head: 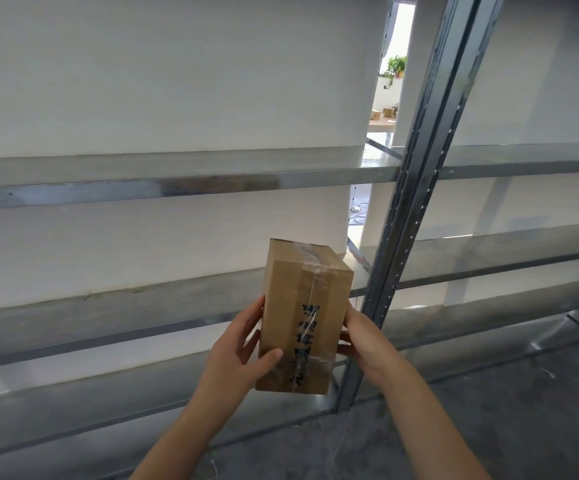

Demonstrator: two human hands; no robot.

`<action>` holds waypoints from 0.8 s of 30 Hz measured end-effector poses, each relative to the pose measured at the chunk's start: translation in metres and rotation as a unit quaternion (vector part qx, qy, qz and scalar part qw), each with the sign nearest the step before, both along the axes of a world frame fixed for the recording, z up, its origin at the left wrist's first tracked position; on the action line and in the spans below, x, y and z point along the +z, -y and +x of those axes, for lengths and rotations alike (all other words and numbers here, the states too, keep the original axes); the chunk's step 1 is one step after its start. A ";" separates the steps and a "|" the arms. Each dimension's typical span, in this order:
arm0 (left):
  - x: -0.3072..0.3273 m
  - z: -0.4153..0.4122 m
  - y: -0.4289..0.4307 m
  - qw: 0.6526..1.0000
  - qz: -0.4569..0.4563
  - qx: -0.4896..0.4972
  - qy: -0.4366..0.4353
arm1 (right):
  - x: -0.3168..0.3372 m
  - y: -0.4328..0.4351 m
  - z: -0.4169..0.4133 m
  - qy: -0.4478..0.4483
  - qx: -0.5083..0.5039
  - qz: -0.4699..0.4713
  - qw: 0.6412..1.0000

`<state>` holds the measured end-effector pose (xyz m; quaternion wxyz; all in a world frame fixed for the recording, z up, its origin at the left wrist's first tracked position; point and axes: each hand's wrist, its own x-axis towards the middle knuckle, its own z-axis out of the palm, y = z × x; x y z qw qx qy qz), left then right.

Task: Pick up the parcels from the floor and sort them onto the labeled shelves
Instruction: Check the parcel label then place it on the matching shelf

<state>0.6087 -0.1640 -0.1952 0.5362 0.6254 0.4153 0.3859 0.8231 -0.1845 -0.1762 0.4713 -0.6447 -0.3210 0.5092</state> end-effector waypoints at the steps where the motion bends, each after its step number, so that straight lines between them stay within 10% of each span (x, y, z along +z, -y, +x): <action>1: 0.000 -0.001 0.001 1.000 -0.006 0.005 0.011 | -0.001 0.001 -0.001 -0.001 0.005 0.006 1.000; 9: 0.006 -0.007 -0.003 0.982 -0.085 0.052 0.163 | -0.013 0.011 -0.006 -0.006 0.040 0.073 0.996; 24: 0.017 -0.012 -0.006 0.990 -0.057 0.071 0.111 | -0.009 0.017 -0.010 0.066 0.091 0.139 0.984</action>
